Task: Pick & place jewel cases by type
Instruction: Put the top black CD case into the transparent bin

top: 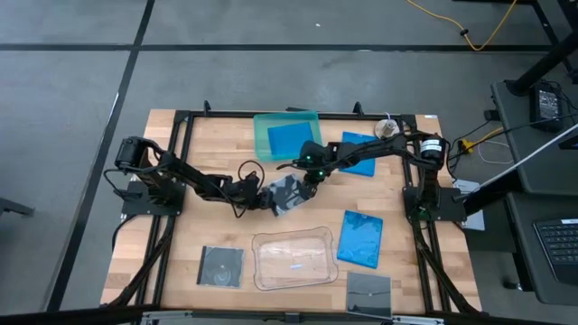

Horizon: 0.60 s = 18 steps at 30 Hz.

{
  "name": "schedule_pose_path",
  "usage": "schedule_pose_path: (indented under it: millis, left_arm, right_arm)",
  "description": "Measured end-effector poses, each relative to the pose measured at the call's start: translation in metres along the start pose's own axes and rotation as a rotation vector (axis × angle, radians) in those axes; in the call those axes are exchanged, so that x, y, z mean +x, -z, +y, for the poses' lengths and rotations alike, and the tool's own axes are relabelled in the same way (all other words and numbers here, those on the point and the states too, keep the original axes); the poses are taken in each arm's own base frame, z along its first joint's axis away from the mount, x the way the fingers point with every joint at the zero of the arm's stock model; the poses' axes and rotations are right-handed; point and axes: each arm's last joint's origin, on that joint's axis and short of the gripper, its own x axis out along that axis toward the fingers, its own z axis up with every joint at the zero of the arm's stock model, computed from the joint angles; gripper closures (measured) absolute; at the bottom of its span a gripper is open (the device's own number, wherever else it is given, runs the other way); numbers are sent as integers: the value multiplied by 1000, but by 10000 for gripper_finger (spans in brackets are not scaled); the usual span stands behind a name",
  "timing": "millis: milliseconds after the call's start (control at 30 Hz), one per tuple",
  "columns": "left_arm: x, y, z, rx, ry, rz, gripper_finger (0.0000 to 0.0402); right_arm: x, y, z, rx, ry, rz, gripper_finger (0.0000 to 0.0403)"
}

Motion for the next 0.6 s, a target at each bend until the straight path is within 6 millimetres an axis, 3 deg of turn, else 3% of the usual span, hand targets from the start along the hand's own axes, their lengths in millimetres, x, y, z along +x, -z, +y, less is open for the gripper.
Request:
schedule_pose_path:
  millis: [600]
  left_arm:
    - [0, -11, 4, -16, -46, -137, 220]
  right_arm:
    - [-1, 9, 3, -11, -31, 87, 398]
